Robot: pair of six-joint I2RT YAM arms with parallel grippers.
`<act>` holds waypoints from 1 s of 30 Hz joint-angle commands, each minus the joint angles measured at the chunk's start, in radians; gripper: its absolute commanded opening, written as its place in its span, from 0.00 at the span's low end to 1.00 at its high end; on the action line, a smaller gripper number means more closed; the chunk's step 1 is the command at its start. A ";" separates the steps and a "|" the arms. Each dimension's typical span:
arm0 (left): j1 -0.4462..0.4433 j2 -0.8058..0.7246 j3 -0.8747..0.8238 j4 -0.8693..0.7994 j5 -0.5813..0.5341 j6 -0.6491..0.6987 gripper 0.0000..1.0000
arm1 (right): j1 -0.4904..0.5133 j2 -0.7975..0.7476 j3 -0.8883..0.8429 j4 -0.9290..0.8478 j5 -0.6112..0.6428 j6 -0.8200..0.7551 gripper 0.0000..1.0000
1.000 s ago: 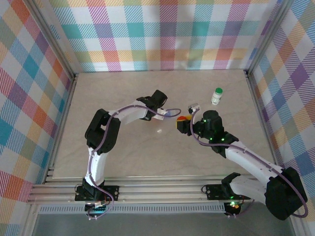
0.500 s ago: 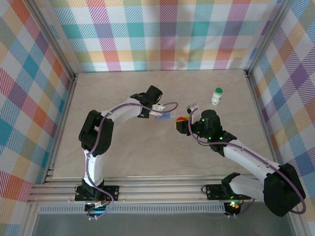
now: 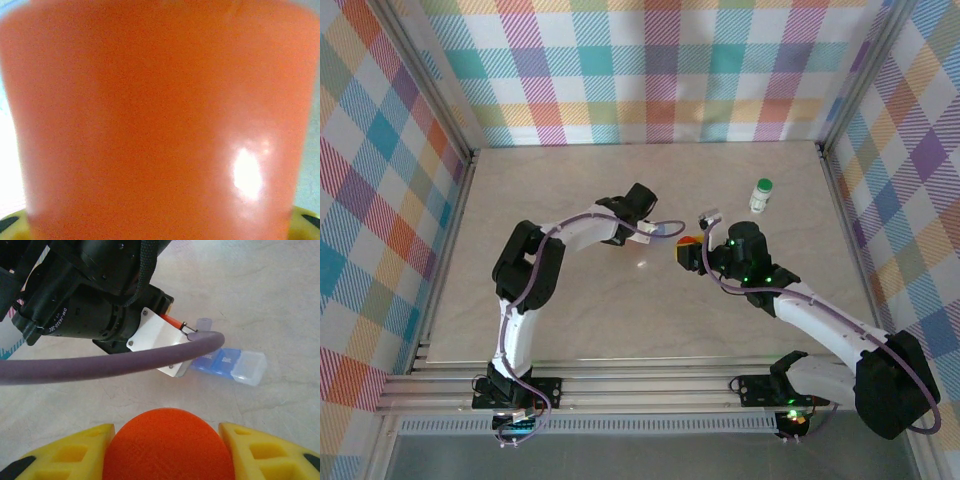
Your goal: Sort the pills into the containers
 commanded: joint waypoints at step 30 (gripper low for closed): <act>0.027 -0.092 -0.021 -0.017 0.127 -0.172 0.00 | 0.001 0.001 0.030 0.021 -0.027 0.011 0.00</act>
